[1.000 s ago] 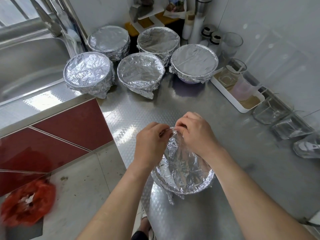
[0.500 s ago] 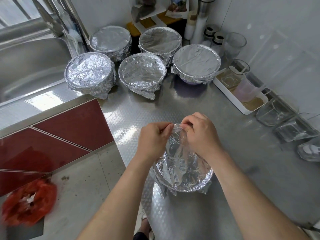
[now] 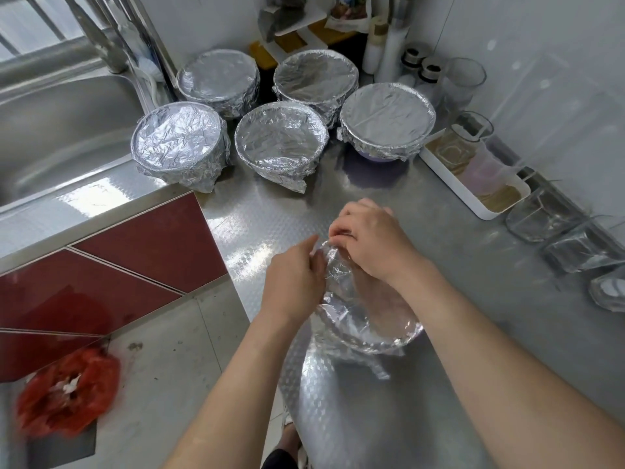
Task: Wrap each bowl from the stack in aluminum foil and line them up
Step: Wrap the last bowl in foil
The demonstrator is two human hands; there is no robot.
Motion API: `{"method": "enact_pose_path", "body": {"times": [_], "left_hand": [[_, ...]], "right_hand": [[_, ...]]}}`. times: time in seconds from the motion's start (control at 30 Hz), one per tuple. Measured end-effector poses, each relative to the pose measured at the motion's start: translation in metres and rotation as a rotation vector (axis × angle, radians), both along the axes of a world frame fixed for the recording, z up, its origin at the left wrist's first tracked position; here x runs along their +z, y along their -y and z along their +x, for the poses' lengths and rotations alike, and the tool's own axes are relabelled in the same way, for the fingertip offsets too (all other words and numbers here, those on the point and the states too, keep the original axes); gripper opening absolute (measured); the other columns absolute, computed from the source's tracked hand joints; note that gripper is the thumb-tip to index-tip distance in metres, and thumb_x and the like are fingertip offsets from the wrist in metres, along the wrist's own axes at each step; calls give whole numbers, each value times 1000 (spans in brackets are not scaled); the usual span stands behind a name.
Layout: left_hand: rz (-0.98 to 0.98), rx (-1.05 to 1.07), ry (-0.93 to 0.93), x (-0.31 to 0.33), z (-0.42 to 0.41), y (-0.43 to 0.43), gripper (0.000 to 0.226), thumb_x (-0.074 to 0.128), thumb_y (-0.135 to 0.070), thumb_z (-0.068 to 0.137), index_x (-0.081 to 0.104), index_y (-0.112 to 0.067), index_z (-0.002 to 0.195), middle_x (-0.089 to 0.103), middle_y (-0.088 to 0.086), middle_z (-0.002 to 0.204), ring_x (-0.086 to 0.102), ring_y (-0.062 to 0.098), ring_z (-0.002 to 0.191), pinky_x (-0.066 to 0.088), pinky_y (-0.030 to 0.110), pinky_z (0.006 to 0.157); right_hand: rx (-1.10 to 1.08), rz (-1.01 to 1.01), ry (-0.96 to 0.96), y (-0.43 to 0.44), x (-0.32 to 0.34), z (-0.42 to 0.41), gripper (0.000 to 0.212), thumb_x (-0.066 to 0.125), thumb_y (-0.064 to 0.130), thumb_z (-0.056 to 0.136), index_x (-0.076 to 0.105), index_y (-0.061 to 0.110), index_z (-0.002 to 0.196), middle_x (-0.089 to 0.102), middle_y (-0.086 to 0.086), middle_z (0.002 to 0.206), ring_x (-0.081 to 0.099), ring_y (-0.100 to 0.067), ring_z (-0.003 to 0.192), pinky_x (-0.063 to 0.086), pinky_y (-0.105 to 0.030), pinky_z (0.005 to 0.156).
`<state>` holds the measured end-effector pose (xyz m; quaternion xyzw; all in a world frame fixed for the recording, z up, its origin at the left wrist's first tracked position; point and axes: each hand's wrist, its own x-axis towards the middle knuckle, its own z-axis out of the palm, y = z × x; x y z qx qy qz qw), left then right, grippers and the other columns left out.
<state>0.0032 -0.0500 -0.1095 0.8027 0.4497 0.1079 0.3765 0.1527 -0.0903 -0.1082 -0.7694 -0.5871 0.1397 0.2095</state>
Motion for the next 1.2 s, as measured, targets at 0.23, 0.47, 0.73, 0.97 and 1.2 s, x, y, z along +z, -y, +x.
{"method": "enact_pose_path", "body": {"times": [0.23,0.47,0.73,0.97,1.2], "left_hand": [[92,-49,-249,23,-13,29,88,56,-18,91,-3,-9,155,68,11,92,58,29,77,30,31,64],[98,60,-278,15,-19,29,70,46,-48,95,17,-18,152,71,2,89,66,28,88,42,32,69],[75,-88,-305,10,4,9,23,46,-27,96,61,-19,110,73,5,88,67,29,81,53,38,76],[-746,266,54,33,-18,50,3,47,-5,95,49,-4,93,72,23,75,71,42,69,51,29,45],[-165,268,-142,22,-15,20,66,48,-39,99,19,-14,153,56,12,134,55,31,120,42,41,95]], "right_hand": [[19,2,16,4,9,-13,33,68,32,86,65,37,119,51,10,132,36,-17,126,27,-40,102],[-607,186,-87,74,28,7,12,55,18,93,67,17,95,59,2,79,58,-24,79,38,-29,65],[-797,-166,-74,119,19,-7,36,49,29,96,53,12,127,62,-15,119,53,-34,112,40,-37,88],[-734,94,-372,87,21,0,36,48,17,97,57,10,131,63,-7,127,55,-24,118,39,-31,99],[-1209,319,-923,102,-2,-27,39,56,21,92,58,9,128,60,-9,131,56,-23,121,42,-36,105]]}}
